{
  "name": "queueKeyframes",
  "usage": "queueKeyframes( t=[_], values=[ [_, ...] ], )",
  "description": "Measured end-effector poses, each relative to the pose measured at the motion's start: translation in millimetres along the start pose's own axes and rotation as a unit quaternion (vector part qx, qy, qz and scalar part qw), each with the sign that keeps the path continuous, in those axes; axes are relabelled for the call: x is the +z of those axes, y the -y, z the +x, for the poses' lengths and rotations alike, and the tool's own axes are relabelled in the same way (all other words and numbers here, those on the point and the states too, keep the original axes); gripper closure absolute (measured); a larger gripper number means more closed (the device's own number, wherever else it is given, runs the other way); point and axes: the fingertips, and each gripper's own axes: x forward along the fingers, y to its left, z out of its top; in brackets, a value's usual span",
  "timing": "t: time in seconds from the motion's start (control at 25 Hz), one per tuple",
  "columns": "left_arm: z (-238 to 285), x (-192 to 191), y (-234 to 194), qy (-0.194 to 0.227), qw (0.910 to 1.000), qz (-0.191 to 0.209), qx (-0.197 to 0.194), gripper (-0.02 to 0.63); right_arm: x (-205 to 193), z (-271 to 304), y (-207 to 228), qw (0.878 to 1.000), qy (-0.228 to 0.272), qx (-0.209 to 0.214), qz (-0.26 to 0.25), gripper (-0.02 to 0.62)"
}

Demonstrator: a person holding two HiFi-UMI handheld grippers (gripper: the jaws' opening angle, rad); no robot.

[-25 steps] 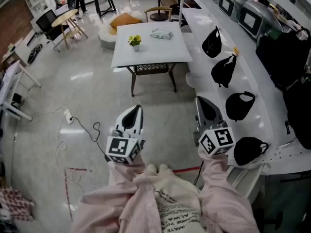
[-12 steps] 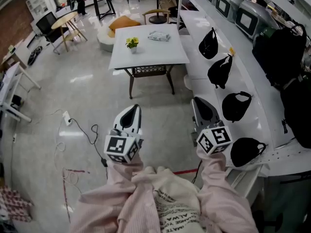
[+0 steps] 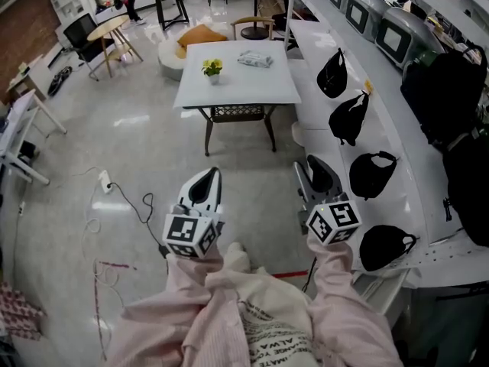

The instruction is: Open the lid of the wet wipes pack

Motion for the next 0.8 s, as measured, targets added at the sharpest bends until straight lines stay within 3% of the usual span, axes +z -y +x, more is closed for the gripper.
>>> queueKeyframes(
  t=[0.4,0.8],
  values=[
    [24.2,-19.0,-15.5,-0.025,0.9996,-0.011,0.007,0.611,-14.7,24.5,19.8,1.0,-0.014,-0.006,0.011,0.448],
    [104.3,-29.4,-59.9,-0.035,0.999,-0.028,0.0,0.611,-27.5,100.6,62.0,0.999,-0.023,-0.015,0.024,0.43]
  ],
)
